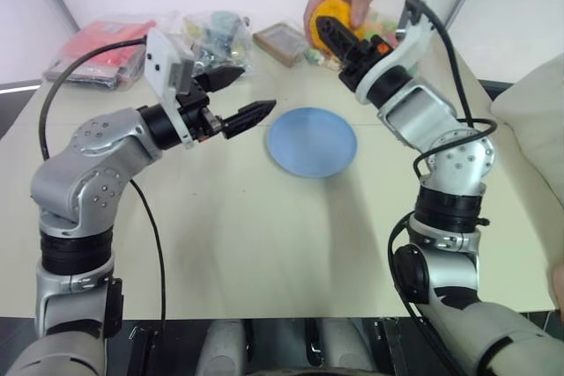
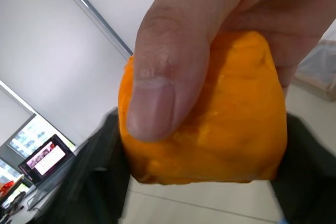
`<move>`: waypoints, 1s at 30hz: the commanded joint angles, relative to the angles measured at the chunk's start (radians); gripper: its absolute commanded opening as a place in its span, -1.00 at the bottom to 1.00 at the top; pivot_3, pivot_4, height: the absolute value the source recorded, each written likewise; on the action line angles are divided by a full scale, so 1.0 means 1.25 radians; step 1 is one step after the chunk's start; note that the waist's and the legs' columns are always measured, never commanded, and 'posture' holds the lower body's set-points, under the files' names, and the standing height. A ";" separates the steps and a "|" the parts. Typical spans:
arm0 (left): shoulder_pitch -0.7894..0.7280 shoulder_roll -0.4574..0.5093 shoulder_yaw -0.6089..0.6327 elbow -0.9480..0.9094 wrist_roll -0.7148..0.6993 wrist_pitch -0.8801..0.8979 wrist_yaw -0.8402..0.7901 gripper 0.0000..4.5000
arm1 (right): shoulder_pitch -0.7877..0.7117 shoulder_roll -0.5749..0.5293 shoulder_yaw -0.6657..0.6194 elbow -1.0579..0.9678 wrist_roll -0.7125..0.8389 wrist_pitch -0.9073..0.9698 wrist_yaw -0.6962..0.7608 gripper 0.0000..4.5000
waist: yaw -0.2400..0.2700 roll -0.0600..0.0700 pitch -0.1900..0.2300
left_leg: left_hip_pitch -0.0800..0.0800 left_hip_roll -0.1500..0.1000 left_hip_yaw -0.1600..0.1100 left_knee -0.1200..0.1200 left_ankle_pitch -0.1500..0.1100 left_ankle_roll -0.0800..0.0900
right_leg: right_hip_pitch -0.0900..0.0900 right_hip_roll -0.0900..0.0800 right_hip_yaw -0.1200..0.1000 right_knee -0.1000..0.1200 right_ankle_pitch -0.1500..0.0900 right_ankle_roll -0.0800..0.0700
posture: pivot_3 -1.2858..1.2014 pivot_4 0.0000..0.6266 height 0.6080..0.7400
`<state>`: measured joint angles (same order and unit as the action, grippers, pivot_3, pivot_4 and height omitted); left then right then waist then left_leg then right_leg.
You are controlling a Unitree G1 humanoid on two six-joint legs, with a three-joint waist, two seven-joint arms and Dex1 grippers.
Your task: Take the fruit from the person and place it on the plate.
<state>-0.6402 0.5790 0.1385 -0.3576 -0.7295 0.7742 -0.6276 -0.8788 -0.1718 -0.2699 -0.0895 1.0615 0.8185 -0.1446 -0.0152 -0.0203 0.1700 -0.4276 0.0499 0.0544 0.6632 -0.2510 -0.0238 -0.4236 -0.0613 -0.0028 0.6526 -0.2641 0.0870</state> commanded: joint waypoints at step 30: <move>0.238 0.150 0.007 -0.066 0.024 0.083 -0.010 1.00 | 0.223 -0.145 0.364 0.032 -0.589 -0.138 0.228 0.01 | 0.002 0.000 0.000 | 0.000 0.000 0.000 -0.002 0.000 0.000 | -0.001 0.000 0.001 -0.002 0.000 0.000 | 0.03 -0.52 0.87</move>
<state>-0.3366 0.7519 0.1365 -0.3976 -0.7057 0.9012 -0.6286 -0.5955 -0.3601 0.2087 -0.0320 0.3472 0.6708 0.1288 -0.0129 -0.0203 0.1703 -0.4278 0.0501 0.0546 0.6612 -0.2511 -0.0237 -0.4254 -0.0616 -0.0014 0.6507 -0.2642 0.0869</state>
